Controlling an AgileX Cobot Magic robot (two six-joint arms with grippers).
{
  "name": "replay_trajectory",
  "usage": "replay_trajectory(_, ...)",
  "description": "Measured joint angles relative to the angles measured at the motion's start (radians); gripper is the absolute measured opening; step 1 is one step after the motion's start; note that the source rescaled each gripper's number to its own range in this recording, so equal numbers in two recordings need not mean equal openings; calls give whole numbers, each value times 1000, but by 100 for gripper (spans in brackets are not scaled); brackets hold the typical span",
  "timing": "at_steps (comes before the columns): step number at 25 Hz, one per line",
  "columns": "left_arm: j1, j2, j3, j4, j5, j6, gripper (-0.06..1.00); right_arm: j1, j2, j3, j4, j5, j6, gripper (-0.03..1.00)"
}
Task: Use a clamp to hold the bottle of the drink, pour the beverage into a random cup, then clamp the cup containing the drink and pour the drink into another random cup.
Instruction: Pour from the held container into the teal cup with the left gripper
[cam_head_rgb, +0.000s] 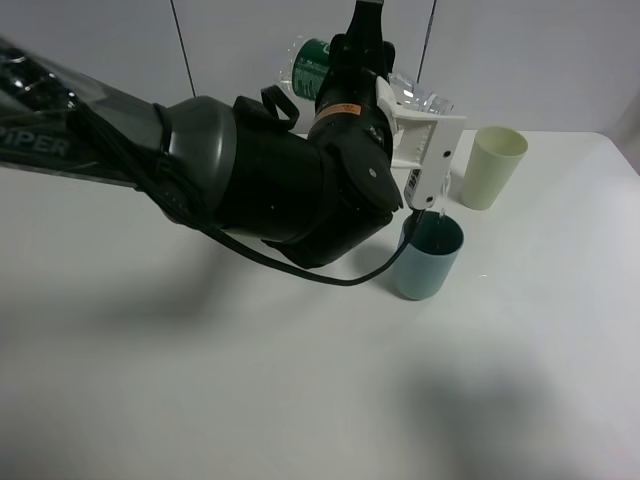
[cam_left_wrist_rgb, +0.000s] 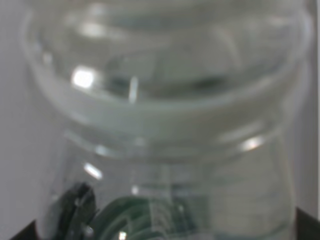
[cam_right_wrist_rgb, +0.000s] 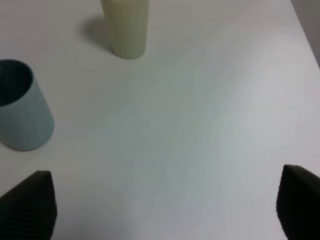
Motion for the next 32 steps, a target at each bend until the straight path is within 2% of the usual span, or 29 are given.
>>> replay_trajectory(9,0,0,0,-5,-70,1,2,0,0,0,0,0,0,60)
replay_trajectory(17,0,0,0,-5,-77,1,2,0,0,0,0,0,0,60)
replay_trajectory(32,0,0,0,-5,-79,105,2,0,0,0,0,0,0,60)
